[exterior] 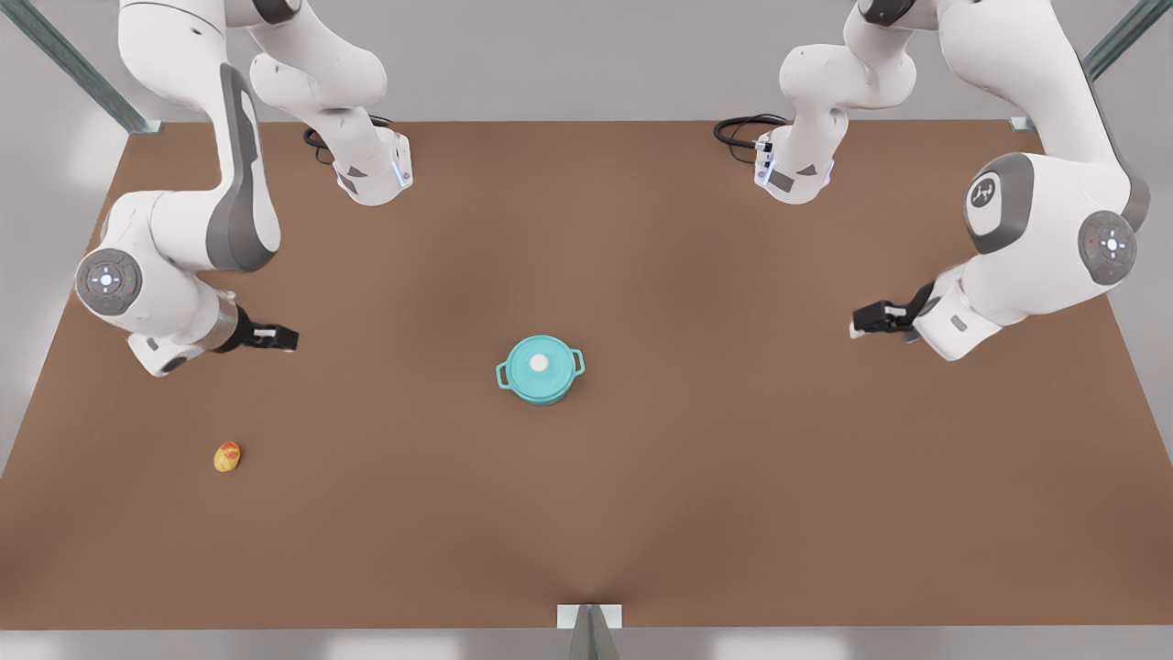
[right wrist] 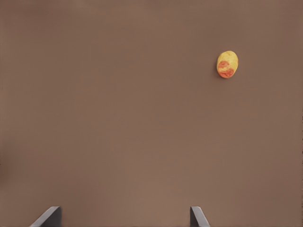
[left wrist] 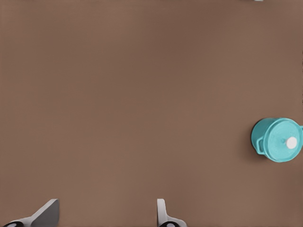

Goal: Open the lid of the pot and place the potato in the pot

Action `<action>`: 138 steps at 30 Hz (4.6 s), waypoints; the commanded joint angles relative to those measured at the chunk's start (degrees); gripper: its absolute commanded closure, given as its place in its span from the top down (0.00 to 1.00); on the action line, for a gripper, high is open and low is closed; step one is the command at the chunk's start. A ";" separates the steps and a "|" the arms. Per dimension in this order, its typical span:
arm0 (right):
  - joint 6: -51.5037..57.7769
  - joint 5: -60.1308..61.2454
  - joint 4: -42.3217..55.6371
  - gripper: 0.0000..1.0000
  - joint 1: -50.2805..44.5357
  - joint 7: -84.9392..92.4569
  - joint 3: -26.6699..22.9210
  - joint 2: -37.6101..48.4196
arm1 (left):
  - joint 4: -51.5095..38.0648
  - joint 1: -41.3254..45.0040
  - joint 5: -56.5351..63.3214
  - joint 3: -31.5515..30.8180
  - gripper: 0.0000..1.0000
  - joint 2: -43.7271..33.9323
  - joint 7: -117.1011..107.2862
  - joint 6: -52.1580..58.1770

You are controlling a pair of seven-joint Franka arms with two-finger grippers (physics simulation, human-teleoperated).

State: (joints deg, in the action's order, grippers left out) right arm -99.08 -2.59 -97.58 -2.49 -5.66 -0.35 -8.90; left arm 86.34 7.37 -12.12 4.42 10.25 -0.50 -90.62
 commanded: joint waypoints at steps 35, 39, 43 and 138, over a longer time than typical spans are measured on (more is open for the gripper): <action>-32.84 -2.69 9.42 1.00 19.71 8.56 2.46 -34.16 | -18.22 32.27 29.00 -18.13 1.00 39.76 -67.97 -37.87; -32.84 -2.78 11.62 1.00 20.15 9.79 2.46 -36.01 | -18.57 32.62 29.00 -17.96 1.00 41.17 -68.23 -39.99; -34.95 -2.60 13.12 1.00 20.24 10.50 2.46 -38.38 | -18.04 33.24 31.37 -17.87 1.00 41.17 -68.58 -39.90; -25.19 6.98 10.04 0.55 -32.58 -65.35 3.60 -29.68 | -4.07 -14.84 4.74 -13.91 1.00 6.10 -0.12 3.69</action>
State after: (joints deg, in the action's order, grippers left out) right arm -123.59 4.52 -87.58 -35.08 -58.15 3.25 -38.63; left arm 82.57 -7.48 -7.63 -9.46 16.38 -3.59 -87.14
